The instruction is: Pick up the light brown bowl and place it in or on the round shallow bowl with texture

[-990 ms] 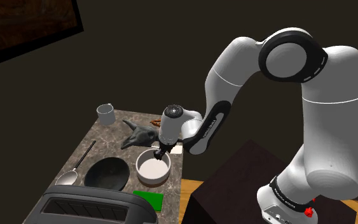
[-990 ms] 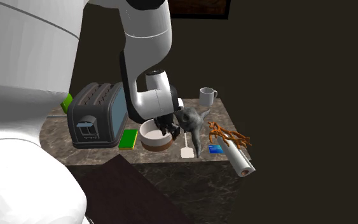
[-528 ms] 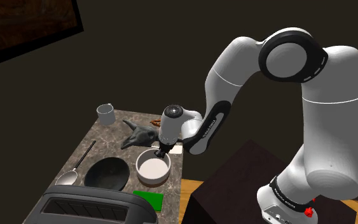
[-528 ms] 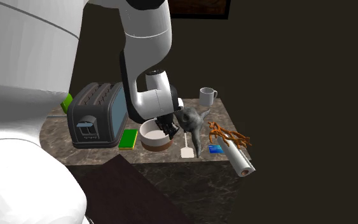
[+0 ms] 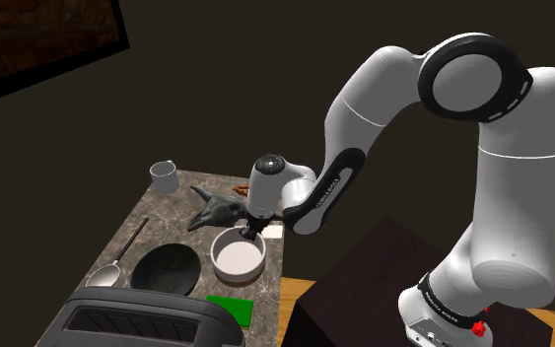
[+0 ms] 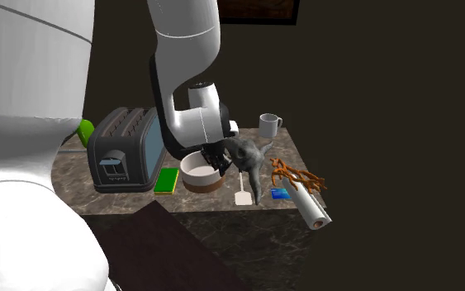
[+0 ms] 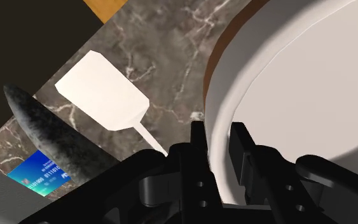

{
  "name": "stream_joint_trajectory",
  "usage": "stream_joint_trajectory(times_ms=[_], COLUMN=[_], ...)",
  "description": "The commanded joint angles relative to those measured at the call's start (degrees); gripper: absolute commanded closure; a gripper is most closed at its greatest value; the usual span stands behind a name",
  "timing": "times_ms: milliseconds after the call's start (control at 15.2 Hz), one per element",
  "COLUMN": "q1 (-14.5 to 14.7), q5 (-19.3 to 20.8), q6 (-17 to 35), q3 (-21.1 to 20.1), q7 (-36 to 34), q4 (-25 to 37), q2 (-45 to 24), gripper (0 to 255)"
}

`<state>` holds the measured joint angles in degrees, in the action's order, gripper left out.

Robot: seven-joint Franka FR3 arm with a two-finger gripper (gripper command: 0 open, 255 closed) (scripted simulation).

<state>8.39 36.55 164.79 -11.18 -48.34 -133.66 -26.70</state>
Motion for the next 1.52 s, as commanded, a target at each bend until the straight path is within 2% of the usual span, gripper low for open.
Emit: stream_joint_trajectory(times_ms=[0, 792, 1452], q1=[-1.21, -6.96, -9.67], q5=[-1.46, -11.28, -20.28], q6=[-1.19, -7.94, -14.13], q3=[-1.51, -9.09, -13.21], q7=[1.35, 9.57, 16.60], q4=[-0.61, -2.98, -3.29], q2=[1.73, 11.15, 18.70], gripper=[255, 255, 255])
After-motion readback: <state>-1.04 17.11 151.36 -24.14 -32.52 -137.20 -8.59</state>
